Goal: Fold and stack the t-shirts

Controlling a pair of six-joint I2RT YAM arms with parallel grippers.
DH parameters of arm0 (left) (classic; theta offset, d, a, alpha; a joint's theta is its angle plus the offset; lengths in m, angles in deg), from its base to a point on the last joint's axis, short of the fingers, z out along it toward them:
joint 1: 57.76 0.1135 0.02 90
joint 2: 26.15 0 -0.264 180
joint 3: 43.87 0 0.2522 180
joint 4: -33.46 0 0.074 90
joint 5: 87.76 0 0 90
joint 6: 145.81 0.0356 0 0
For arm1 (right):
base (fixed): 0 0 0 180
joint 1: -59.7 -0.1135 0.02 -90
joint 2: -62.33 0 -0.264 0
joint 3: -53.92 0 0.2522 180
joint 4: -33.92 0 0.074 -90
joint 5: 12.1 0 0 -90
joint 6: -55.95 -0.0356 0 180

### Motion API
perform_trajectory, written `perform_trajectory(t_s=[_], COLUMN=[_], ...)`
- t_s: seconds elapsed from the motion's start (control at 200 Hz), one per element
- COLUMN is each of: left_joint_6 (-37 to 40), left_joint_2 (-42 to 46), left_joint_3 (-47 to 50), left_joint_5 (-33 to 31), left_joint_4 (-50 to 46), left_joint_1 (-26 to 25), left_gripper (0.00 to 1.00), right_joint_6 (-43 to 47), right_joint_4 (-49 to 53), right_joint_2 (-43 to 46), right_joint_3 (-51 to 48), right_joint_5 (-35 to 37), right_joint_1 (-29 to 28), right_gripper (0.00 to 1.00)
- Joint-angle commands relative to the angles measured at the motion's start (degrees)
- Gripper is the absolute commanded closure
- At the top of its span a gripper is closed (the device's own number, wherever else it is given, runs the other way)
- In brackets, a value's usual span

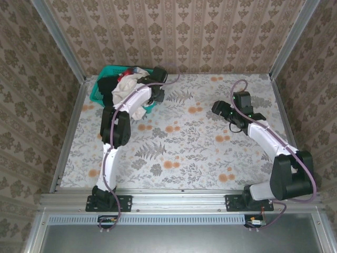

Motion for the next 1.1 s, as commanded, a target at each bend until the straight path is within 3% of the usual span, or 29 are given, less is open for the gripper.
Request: perform_trajectory(t_s=[0.0,0.295,0.52,0.64,0.815,0.975,1.095], left_joint_6=[0.4,4.6,6.5,6.9,6.2,4.5,3.5], left_joint_2=[0.1,-1.3,-3.0,-2.8,0.2,8.0,15.7], left_joint_3=[0.1,-0.8,-3.2,-3.8,-8.0,-4.9,3.0], left_joint_5=[-2.9,-1.5,0.1,0.4,0.3,4.0,3.9], left_joint_4=[-1.4,2.3,2.9,2.7,-1.6,-1.4,1.8], left_joint_1=[4.3,8.6,10.8,9.7,7.6,7.3,8.5], left_gripper=[0.66,0.78,0.76,0.67,0.35,0.3,0.23], right_joint_6=[1.1,0.4,0.5,0.4,1.2,2.0,2.6], right_joint_4=[-0.3,-0.6,-0.5,-0.9,-0.9,-1.0,-1.4], right_joint_2=[2.1,2.2,2.6,2.5,2.4,2.0,1.4], right_joint_3=[-1.0,-1.6,-2.0,-2.1,-1.5,-1.5,-1.9], right_joint_5=[1.2,1.8,2.4,2.4,2.3,2.5,2.1], right_joint_1=[0.4,0.6,0.7,0.7,0.7,0.7,0.7], right_gripper=[0.14,0.14,0.13,0.13,0.13,0.13,0.14])
